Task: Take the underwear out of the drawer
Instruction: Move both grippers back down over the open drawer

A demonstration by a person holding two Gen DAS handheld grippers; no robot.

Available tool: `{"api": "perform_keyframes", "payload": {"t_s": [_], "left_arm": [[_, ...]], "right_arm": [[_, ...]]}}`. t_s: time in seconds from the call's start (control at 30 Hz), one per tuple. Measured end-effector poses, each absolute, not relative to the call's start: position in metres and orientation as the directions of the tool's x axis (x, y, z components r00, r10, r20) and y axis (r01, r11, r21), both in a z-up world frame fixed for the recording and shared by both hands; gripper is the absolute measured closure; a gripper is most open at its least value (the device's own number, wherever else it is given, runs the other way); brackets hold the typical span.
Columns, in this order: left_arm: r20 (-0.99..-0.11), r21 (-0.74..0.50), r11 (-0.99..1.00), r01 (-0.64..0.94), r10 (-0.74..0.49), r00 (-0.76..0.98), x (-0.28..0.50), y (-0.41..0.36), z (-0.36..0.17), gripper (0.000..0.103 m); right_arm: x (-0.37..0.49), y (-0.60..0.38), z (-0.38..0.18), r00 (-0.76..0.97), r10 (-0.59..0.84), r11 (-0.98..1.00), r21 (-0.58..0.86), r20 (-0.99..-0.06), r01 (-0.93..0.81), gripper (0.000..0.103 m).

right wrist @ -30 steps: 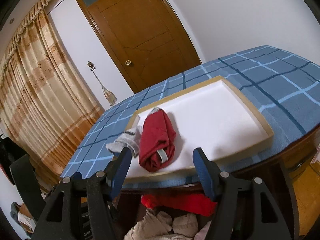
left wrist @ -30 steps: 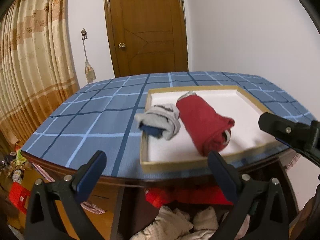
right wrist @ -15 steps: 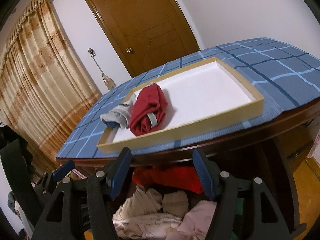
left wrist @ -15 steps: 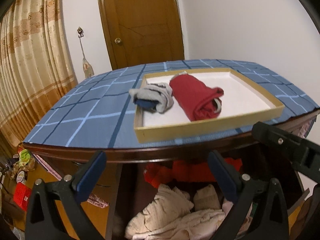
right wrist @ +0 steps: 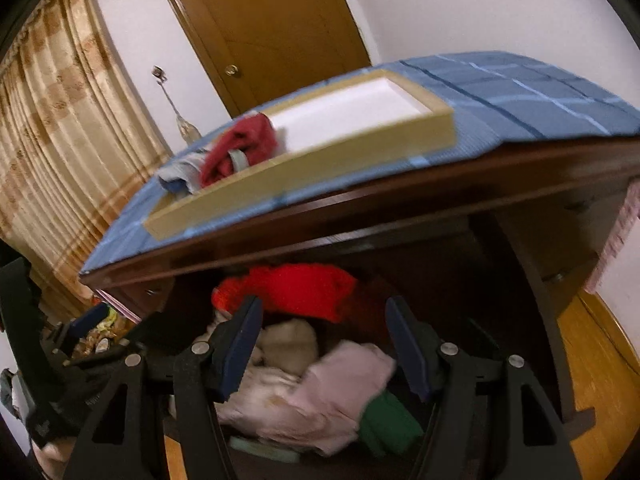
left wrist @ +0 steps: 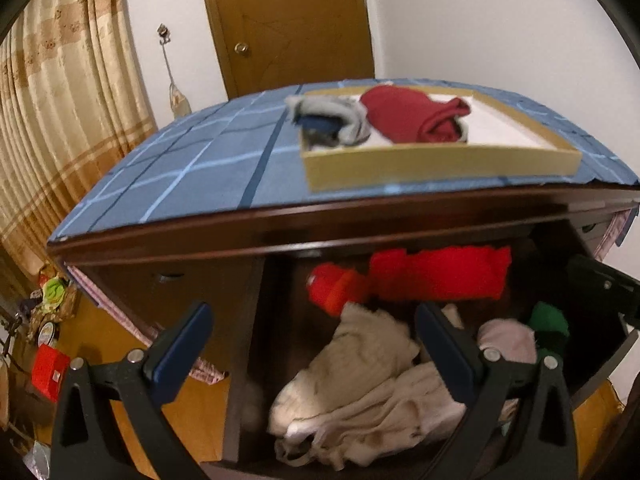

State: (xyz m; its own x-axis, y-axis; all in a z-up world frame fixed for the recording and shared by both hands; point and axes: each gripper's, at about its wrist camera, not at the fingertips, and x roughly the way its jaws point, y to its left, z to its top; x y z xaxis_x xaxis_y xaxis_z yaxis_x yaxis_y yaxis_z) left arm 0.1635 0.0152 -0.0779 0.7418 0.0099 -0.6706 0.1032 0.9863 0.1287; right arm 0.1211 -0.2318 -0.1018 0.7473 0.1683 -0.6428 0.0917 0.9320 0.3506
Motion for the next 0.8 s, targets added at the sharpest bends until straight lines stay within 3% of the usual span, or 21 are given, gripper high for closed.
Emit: {"api": "perform_keyframes", "payload": {"t_s": [0.47,0.6,0.8], "left_arm": [[-0.722,0.134,0.986,0.101,0.027,0.691,0.153,0.038,-0.099,0.001],[-0.740,0.141,0.985,0.101,0.037,0.672,0.153,0.042,-0.107,0.001],[-0.749,0.110,0.989,0.098,0.018,0.662,0.156,0.044,-0.108,0.001]], "right_arm": [[0.111,-0.240,-0.126,0.683,0.176,0.946,0.313,-0.708,0.080,0.037],[0.123,-0.233,-0.122,0.662,0.204,0.963,0.271,-0.721,-0.002,0.037],[0.161,-0.202,-0.116,0.601,0.219,0.964,0.077,-0.769,-0.253,0.037]]}}
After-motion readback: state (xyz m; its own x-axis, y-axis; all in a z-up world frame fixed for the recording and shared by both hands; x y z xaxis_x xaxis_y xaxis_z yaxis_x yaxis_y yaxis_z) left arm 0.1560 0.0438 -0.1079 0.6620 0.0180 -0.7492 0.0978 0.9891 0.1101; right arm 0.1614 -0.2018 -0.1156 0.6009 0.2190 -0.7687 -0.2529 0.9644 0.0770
